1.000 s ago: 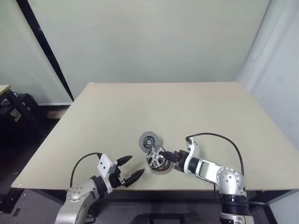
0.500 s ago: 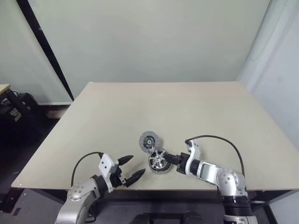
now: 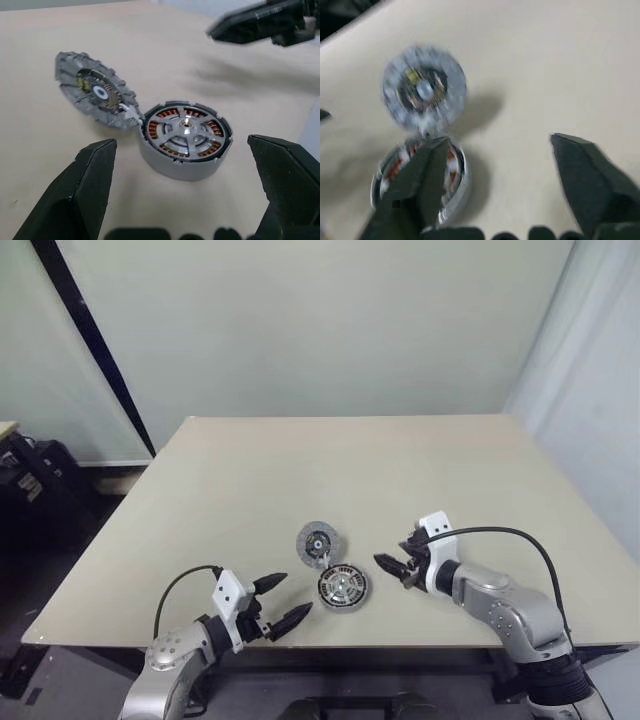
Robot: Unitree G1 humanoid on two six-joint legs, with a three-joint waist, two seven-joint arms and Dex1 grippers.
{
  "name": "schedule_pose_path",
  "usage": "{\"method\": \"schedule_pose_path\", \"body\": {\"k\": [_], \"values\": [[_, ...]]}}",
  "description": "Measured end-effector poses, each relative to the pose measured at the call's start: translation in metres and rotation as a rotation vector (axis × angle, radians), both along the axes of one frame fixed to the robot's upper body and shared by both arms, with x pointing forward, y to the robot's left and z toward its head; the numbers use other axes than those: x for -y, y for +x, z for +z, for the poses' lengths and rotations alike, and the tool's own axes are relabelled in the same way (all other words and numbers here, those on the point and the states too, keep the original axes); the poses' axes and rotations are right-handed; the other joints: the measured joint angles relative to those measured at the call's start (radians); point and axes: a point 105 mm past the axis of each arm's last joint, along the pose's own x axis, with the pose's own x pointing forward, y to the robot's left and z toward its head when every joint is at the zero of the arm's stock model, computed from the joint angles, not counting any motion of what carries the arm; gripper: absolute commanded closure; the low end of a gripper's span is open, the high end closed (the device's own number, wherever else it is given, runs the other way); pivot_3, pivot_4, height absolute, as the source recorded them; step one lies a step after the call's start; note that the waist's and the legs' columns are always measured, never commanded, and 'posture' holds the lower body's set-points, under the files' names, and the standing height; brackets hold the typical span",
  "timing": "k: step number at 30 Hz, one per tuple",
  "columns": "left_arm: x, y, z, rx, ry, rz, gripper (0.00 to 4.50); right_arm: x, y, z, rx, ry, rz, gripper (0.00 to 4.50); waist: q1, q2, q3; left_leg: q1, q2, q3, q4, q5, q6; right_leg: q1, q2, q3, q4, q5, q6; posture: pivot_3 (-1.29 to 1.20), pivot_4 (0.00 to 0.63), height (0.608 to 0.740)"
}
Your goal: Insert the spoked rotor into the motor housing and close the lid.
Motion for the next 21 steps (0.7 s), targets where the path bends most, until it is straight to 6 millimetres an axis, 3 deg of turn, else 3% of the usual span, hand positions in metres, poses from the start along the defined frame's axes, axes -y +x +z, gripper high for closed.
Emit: {"method": "schedule_pose_path", "body": {"k": [3,7,11,15,21], "values": [[0.0,0.001,0.001,0.003,0.0,0.0,0.0,-0.028,-0.006,-0.006,0.076,-0.012,0.074,3.06,0.004,0.0,0.0,0.0,0.0,-0.001,0.0,0.0,0.0,0.0,0.0,0.0,0.0,0.0,0.0,0.0,0.0,0.74],[0.0,0.002,0.001,0.007,0.001,0.004,0.0,-0.044,-0.006,-0.03,0.089,-0.04,0.094,4.49,0.006,-0.001,0.0,0.0,-0.003,-0.001,0.002,0.0,0.0,0.002,-0.001,0.0,-0.001,0.0,0.0,0.0,0.0,0.74],[-0.001,0.002,0.002,0.009,0.003,0.008,0.0,-0.046,-0.014,-0.071,-0.001,-0.108,0.107,4.49,0.006,-0.002,0.0,0.001,-0.003,-0.002,0.004,0.0,0.0,0.005,-0.001,0.0,-0.001,0.0,0.0,0.0,0.0,0.74],[0.0,0.002,0.005,0.021,0.005,0.012,0.0,-0.047,-0.017,-0.074,0.024,-0.131,0.135,4.49,0.005,-0.002,-0.001,0.011,-0.002,-0.002,0.003,-0.001,-0.001,0.011,-0.001,0.0,0.0,0.0,0.0,0.0,0.0,0.74],[0.0,0.002,0.006,0.023,0.005,0.024,0.0,-0.046,-0.021,-0.066,0.005,-0.11,0.163,4.49,0.005,-0.002,0.0,0.011,-0.001,-0.002,0.003,-0.002,-0.004,0.01,-0.001,0.0,0.0,0.0,0.0,0.0,0.0,0.74]]}}
